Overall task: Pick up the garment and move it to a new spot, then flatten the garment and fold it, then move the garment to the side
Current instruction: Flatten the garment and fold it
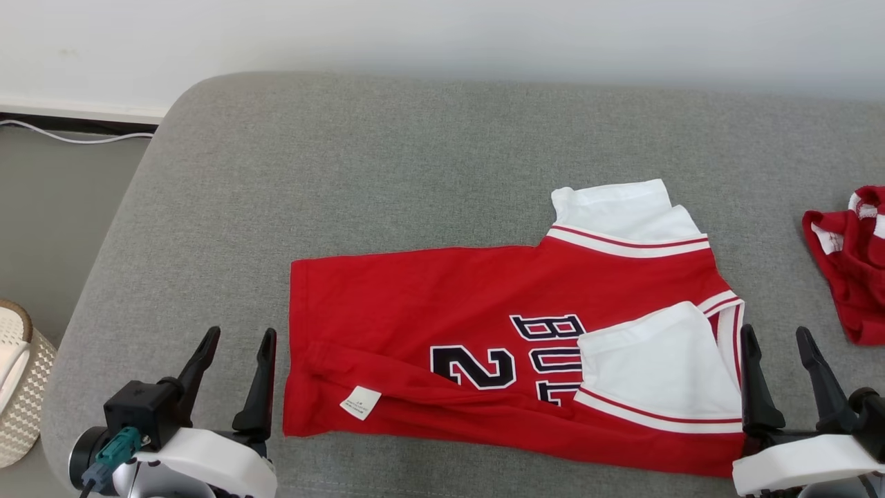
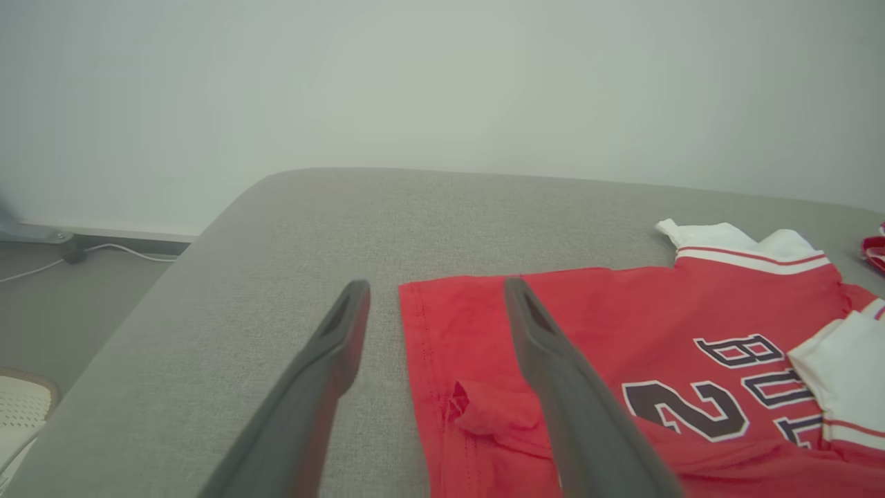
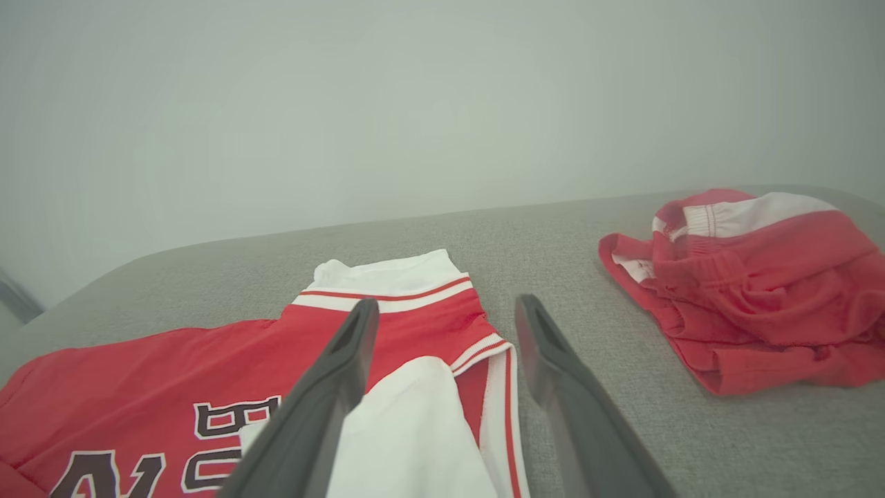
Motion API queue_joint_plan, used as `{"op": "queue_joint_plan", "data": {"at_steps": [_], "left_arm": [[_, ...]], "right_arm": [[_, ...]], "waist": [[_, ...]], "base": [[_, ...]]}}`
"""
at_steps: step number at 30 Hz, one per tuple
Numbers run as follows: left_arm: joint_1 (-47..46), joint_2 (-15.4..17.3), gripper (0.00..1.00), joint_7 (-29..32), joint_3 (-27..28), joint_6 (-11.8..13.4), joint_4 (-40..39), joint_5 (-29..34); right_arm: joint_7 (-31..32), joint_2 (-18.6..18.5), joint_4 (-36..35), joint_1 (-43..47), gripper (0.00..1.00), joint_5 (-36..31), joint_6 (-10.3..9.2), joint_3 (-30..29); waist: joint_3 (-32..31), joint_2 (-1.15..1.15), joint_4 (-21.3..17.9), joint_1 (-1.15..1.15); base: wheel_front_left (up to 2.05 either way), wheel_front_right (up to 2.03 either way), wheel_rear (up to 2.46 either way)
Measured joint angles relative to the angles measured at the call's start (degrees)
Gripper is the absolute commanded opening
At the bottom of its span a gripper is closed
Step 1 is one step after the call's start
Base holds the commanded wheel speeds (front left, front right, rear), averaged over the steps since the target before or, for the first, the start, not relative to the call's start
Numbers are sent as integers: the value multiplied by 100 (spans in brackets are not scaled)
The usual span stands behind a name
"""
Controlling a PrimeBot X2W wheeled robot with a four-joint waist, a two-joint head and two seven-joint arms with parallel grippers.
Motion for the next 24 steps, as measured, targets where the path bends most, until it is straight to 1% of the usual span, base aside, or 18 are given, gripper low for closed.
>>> {"op": "queue_joint_plan", "data": {"at_steps": [9, 12, 13, 19, 24], "left_arm": [[62, 29, 100, 74, -35, 13, -16, -9], [35, 31, 100, 122, -40, -46, -1, -23], [-52, 33, 100, 179, -64, -202, 51, -53], [-713, -33, 100, 316, -88, -669, 441, -261], [-1372, -226, 100, 357, -83, -1127, 999, -413]], "right_arm": [[2, 1, 89, 42, 100, 15, 0, 65], [56, -32, 165, -88, 100, 81, 0, 133], [143, -146, 291, -333, 100, 145, 0, 192], [533, -788, 736, -1444, 100, 322, 0, 435], [940, -1256, 1126, -2452, 100, 533, 0, 777]], "waist": [[-21, 0, -41, 0], [53, 0, -52, 0], [131, 0, -60, 0], [457, 0, -56, 0], [823, 0, 7, 0]], "base": [[0, 0, 0], [0, 0, 0], [0, 0, 0], [0, 0, 0], [0, 0, 0]]}}
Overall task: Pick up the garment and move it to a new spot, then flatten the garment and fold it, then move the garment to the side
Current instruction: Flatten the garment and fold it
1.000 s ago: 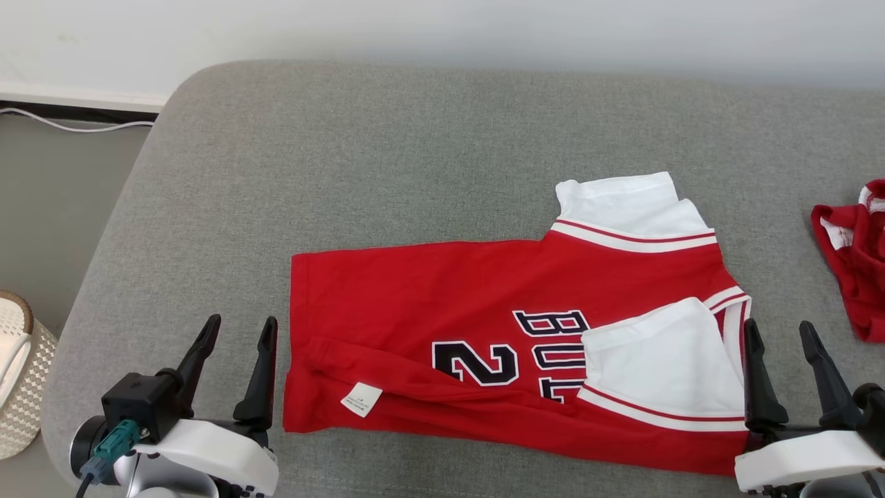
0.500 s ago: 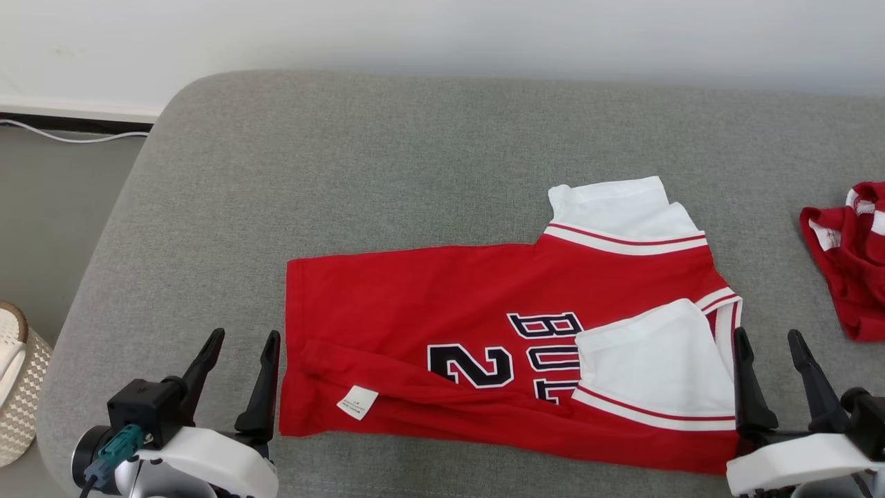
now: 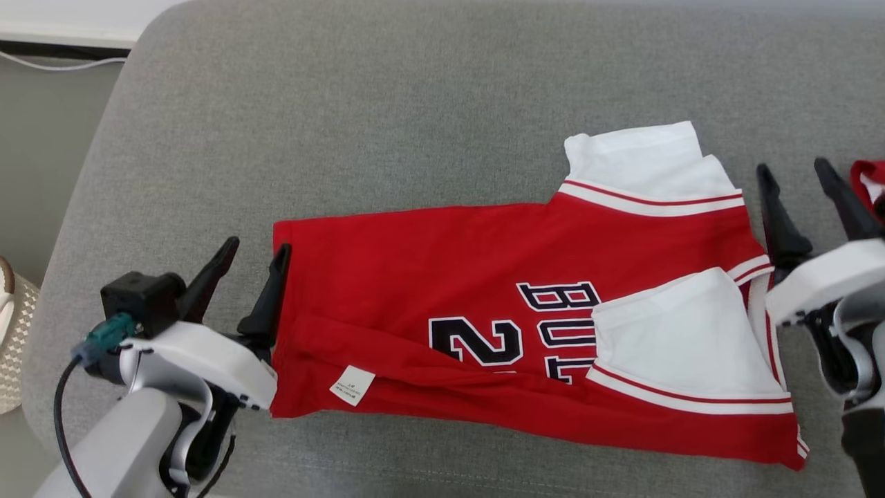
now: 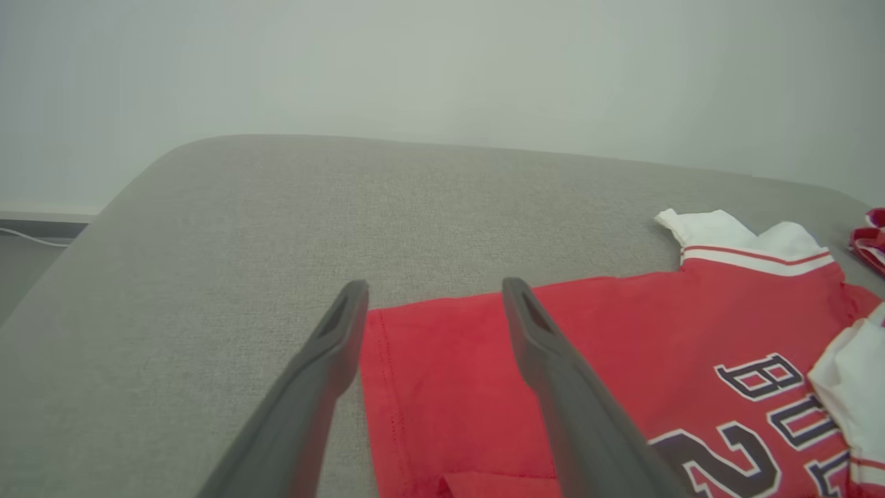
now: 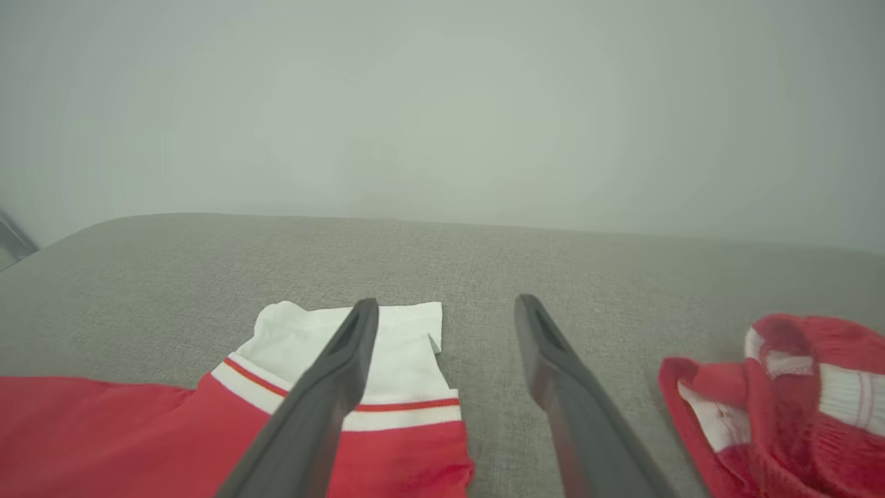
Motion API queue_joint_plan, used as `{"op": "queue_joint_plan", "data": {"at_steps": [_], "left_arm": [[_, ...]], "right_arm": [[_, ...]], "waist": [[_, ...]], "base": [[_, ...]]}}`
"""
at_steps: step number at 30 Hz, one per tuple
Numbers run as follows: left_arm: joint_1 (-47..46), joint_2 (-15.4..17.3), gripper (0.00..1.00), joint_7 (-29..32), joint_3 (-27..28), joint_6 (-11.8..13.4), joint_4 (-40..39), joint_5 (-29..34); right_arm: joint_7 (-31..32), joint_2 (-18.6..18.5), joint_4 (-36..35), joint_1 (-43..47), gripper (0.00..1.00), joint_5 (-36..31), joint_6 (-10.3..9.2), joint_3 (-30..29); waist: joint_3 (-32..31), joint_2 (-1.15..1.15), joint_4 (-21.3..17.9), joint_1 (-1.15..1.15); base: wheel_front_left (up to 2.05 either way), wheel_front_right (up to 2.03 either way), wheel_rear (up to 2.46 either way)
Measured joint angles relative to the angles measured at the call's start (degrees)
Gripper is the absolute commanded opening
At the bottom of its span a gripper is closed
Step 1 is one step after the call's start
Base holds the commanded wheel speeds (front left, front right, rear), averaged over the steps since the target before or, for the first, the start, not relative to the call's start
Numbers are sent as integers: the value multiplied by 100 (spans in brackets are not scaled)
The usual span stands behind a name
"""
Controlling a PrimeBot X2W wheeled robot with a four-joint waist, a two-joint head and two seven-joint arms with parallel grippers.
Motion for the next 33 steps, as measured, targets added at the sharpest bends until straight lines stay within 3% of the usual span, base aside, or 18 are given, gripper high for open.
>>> {"op": "queue_joint_plan", "data": {"at_steps": [6, 17, 27, 33], "left_arm": [[-711, -244, 100, 52, -35, -614, 795, -192], [-1407, -528, 100, 119, -73, -1330, 1945, -491], [-1772, -646, 100, 108, -172, -1584, 2373, -739], [-2006, -653, 100, 110, -356, -1588, 2460, -890]], "right_arm": [[583, -389, 487, -1068, 100, 347, 0, 442], [1205, -692, 1237, -2261, 100, 712, 0, 1151], [1304, -742, 1736, -2743, 100, 943, 0, 1608], [1401, -746, 2075, -3034, 100, 1020, 0, 1806]], "waist": [[442, 0, 122, 0], [1014, 0, 237, 0], [1246, 0, 273, 0], [1368, 0, 329, 0]], "base": [[0, 0, 0], [0, 0, 0], [0, 0, 0], [0, 0, 0]]}}
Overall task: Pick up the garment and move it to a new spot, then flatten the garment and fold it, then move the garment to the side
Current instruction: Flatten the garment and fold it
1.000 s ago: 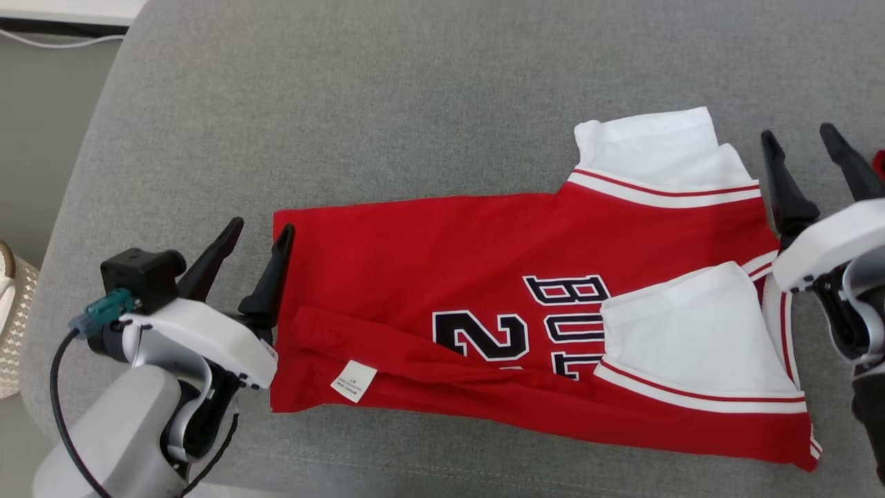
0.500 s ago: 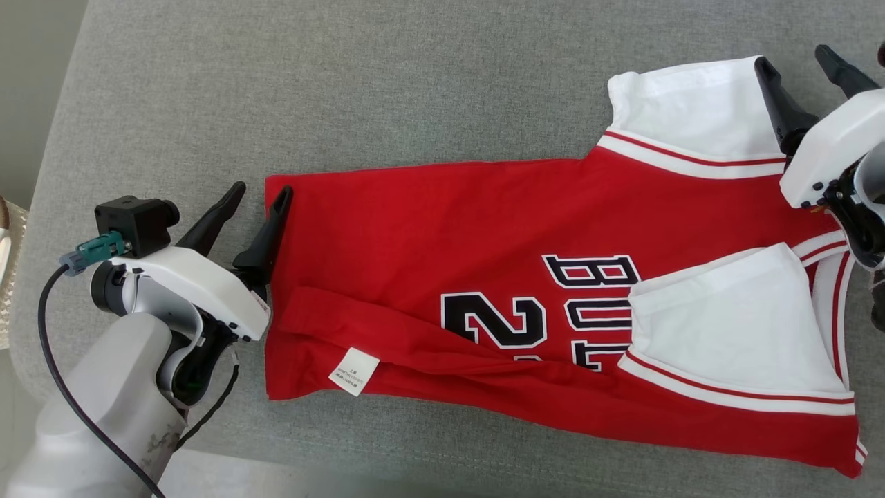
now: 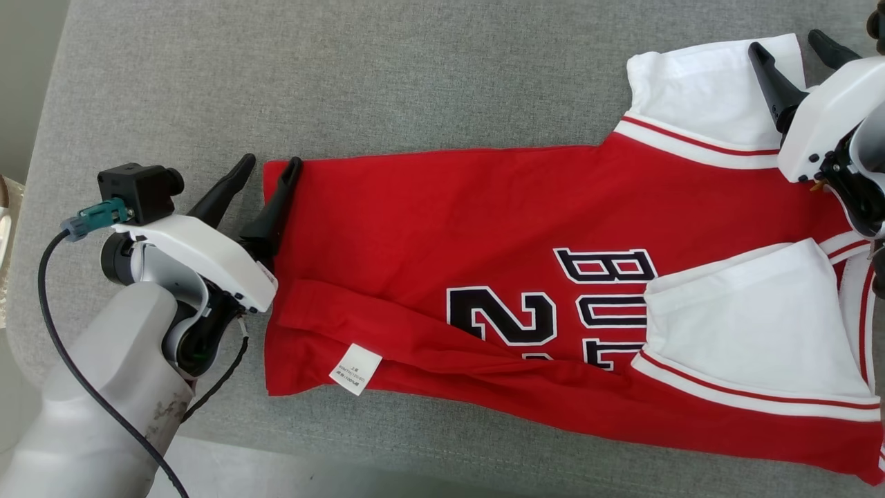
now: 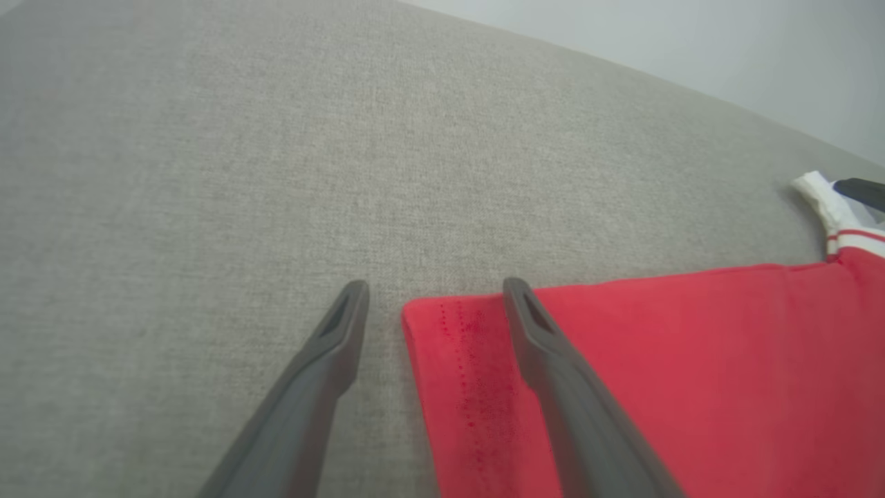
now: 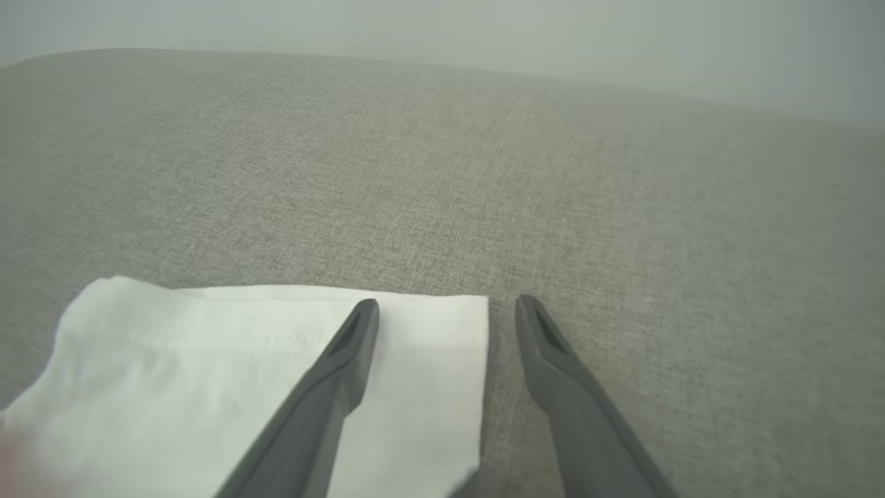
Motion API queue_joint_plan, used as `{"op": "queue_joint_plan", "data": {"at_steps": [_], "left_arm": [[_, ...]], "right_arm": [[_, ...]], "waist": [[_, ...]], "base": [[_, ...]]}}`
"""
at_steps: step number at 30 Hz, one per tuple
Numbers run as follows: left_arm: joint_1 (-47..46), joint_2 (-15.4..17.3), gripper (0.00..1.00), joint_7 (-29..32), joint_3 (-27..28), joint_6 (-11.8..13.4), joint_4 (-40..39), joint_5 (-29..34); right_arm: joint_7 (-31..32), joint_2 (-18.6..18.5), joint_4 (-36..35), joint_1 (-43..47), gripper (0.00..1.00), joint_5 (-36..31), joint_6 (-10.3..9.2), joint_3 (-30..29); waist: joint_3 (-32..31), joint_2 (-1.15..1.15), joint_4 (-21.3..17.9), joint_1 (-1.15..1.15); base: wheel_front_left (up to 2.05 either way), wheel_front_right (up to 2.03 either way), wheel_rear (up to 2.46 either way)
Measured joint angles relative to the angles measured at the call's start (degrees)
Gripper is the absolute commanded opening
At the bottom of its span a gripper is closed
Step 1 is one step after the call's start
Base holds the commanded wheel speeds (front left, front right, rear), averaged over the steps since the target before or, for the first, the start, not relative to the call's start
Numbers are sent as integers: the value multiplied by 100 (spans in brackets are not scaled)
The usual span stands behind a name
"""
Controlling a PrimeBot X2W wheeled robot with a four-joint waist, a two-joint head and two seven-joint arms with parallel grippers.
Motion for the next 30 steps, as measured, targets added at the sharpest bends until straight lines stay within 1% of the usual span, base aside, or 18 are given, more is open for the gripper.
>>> {"op": "queue_joint_plan", "data": {"at_steps": [4, 9, 10, 12, 13, 14, 18, 19, 20, 21, 22, 25, 30], "left_arm": [[-26, 12, 100, 58, -219, -1, -52, -165], [-74, 110, 100, 109, -437, -1, -170, -434], [-94, 143, 100, 109, -476, -1, -183, -480], [-105, 185, 100, 107, -530, -1, -189, -553], [-106, 191, 100, 104, -550, -1, -189, -595], [-108, 202, 100, 98, -575, -1, -186, -636], [-141, 250, 100, 81, -706, -1, -180, -825], [-146, 263, 93, 44, -724, -1, -183, -854], [-150, 280, 53, -1, -745, -1, -193, -884], [-158, 292, 23, -71, -769, -1, -196, -892], [-176, 308, 0, -142, -792, -1, -196, -892], [-261, 334, 0, -357, -795, -1, -194, -893], [-333, 339, 0, -504, -794, -2, -179, -893]], "right_arm": [[40, 14, 146, -124, 100, 74, 0, 119], [40, 19, 249, -230, 100, 186, 0, 220], [41, 20, 256, -237, 62, 242, 0, 241], [79, 18, 260, -271, 30, 326, 0, 324], [81, 20, 263, -289, 18, 355, 0, 352], [80, 21, 260, -291, 0, 382, 0, 380], [19, 15, 248, -291, 0, 470, 0, 502], [1, 11, 249, -291, 0, 485, 0, 523], [-62, 4, 245, -290, 0, 504, 0, 534], [-125, -9, 245, -288, 0, 526, 0, 534], [-197, -27, 236, -288, 0, 527, 0, 539], [-417, -64, 209, -288, 0, 633, 0, 538], [-708, -116, 156, -289, 0, 724, 0, 520]], "waist": [[38, 0, 22, 0], [41, 0, 27, 0], [41, 0, 27, 0], [42, 0, 22, 0], [42, 0, 19, 0], [43, 0, 13, 0], [33, 0, -16, 0], [25, 0, -23, 0], [16, 0, -29, 0], [5, 0, -30, 0], [-6, 0, -29, 0], [-43, 0, -29, 0], [-97, 0, -39, 0]], "base": [[0, 0, 0], [0, 0, 0], [0, 0, 0], [0, 0, 0], [0, 0, 0], [0, 0, 0], [0, 0, 0], [0, 0, 0], [0, 0, 0], [0, 0, 0], [0, 0, 0], [0, 0, 0], [0, 0, 0]]}}
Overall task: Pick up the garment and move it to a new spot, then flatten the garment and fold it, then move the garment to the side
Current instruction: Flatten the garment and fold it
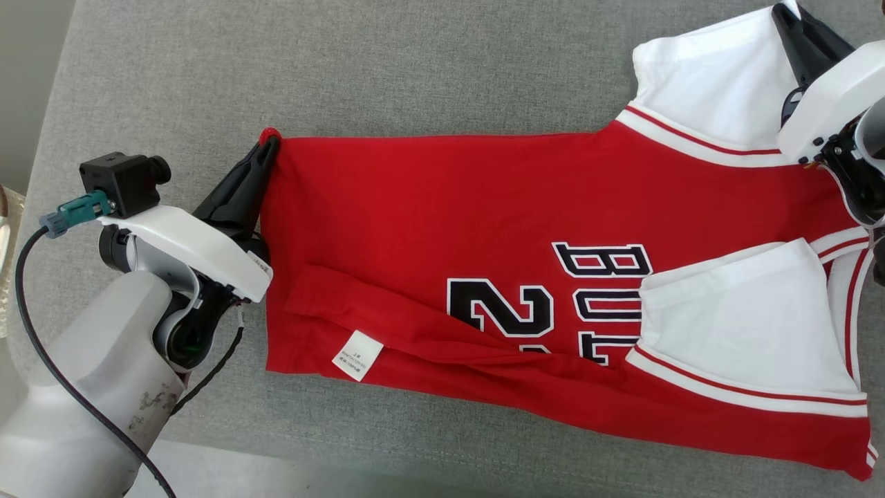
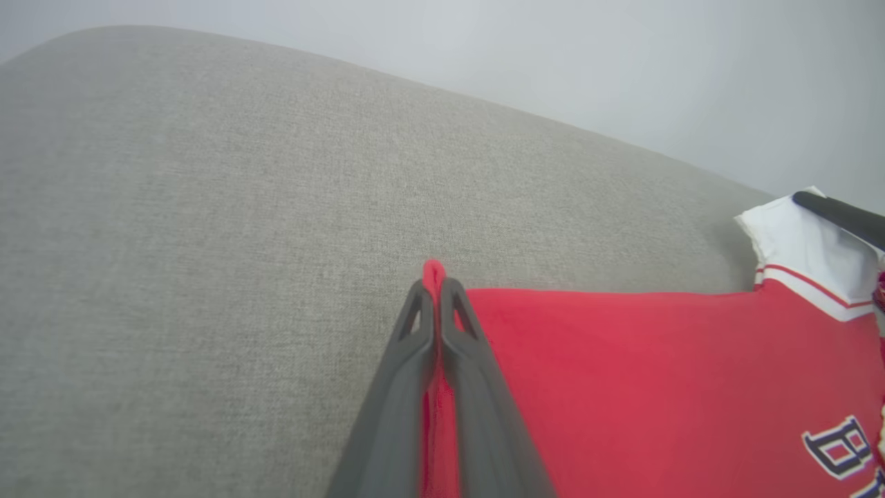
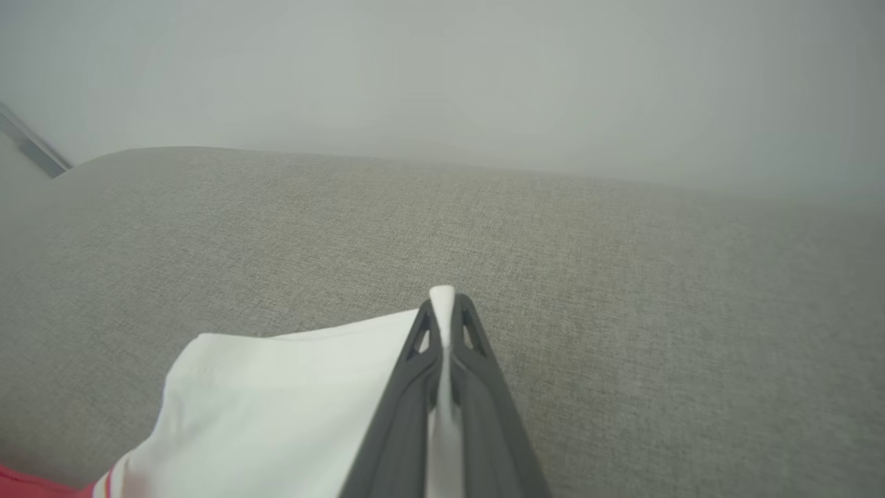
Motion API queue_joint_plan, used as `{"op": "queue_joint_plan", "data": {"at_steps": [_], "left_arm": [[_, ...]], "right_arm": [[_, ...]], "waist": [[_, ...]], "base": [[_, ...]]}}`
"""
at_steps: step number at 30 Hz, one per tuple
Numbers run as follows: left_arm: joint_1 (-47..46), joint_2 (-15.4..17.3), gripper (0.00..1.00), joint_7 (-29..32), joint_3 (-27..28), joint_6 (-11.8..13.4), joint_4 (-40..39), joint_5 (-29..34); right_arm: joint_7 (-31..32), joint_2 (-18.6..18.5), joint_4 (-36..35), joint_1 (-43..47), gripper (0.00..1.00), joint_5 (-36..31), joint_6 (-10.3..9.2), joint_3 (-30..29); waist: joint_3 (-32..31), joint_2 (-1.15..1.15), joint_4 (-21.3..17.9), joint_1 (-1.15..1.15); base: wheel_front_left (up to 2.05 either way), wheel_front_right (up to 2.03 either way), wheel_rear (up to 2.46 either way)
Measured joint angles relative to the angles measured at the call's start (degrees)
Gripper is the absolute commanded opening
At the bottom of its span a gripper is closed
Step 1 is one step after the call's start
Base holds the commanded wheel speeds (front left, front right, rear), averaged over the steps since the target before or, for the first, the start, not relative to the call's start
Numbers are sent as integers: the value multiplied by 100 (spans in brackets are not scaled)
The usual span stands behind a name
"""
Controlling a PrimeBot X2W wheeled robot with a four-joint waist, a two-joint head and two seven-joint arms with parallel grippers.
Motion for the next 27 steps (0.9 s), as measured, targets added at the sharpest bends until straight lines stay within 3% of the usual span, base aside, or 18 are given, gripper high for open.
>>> {"op": "queue_joint_plan", "data": {"at_steps": [7, 11, 18, 27], "left_arm": [[3, 21, 0, -153, 9, -15, -15, 185], [154, 18, 0, -156, 165, -15, -181, 449], [1060, -20, 0, -170, 834, 34, -834, 1216], [2043, -3, 0, -171, 1441, 298, -1521, 1596]], "right_arm": [[-457, -79, -410, 14, 0, 237, 0, 69], [-642, -388, -1014, 276, 0, 509, 0, 192], [-871, -1087, -2390, 1620, 0, 943, 0, 78], [-1191, -1206, -3690, 3474, 0, 1116, -1, -668]], "waist": [[-117, 0, -14, 0], [-194, 0, 1, 0], [-318, 0, -18, 0], [-472, 0, -127, 0]], "base": [[0, 0, 0], [0, 0, 0], [0, 0, 0], [0, 0, 0]]}}
